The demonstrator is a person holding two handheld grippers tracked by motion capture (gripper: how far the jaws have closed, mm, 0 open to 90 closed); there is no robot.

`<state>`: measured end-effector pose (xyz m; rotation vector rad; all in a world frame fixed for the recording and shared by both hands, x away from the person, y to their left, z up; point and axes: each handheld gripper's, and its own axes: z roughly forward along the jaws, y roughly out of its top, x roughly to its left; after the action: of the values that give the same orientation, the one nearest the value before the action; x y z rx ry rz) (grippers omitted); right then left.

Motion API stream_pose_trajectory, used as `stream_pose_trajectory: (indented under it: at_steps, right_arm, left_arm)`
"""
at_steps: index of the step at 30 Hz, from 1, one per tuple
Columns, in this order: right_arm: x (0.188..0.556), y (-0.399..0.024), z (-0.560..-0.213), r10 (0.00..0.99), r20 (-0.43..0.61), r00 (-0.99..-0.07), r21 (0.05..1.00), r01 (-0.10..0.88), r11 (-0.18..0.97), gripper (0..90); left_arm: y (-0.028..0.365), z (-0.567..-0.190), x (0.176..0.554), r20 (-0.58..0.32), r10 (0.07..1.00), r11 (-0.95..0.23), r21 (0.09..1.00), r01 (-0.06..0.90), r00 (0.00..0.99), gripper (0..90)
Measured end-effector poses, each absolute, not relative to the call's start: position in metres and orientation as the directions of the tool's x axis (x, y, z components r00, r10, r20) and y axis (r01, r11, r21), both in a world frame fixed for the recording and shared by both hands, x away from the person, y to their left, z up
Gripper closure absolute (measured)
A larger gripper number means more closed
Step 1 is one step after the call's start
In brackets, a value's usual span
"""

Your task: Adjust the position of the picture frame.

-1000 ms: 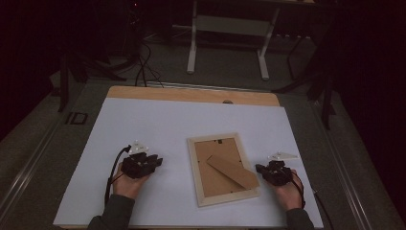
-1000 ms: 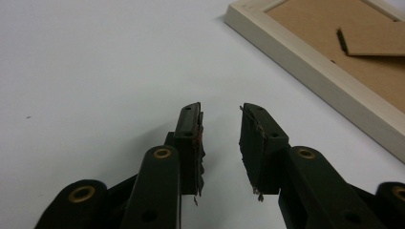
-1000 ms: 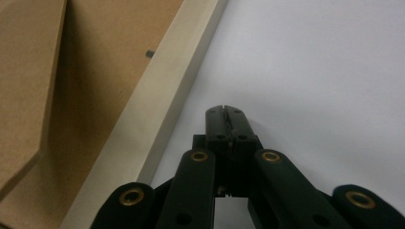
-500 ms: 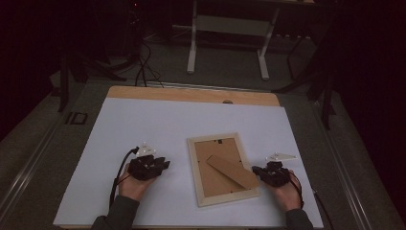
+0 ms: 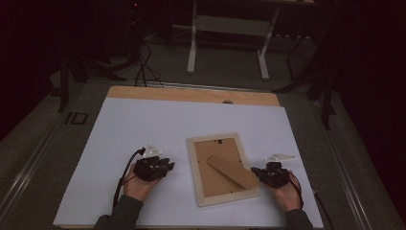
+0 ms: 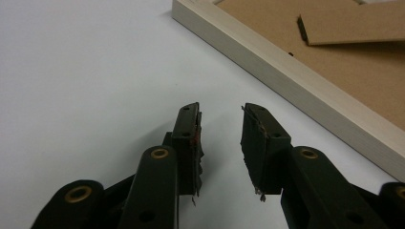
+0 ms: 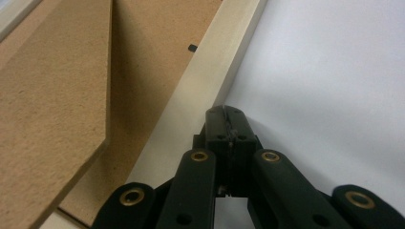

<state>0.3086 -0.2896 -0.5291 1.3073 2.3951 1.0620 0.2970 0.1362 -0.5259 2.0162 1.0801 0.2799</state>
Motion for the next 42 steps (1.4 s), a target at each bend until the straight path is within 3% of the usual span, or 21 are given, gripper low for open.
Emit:
stream_pose_trajectory:
  at_steps: [13, 28, 33, 42]
  right_arm:
    - [0.307, -0.284, -0.528, 0.79, 0.142, -0.596, 0.681, 0.638, 0.359, 90.0]
    - [0.306, -0.282, -0.527, 0.782, 0.146, -0.606, 0.681, 0.635, 0.365, 90.0]
    - [0.306, -0.282, -0.527, 0.778, 0.145, -0.611, 0.682, 0.631, 0.369, 90.0]
    - [0.305, -0.28, -0.527, 0.772, 0.144, -0.619, 0.682, 0.627, 0.376, 90.0]
  left_arm:
    - [0.121, -0.53, 0.297, -0.168, 0.756, -0.327, 0.74, 0.588, 0.632, 69.0]
    - [0.104, -0.535, 0.295, -0.145, 0.738, -0.377, 0.722, 0.581, 0.659, 81.8]
    - [0.1, -0.536, 0.294, -0.128, 0.735, -0.393, 0.719, 0.573, 0.666, 89.8]
    - [0.096, -0.537, 0.293, -0.12, 0.73, -0.406, 0.716, 0.568, 0.673, 90.0]
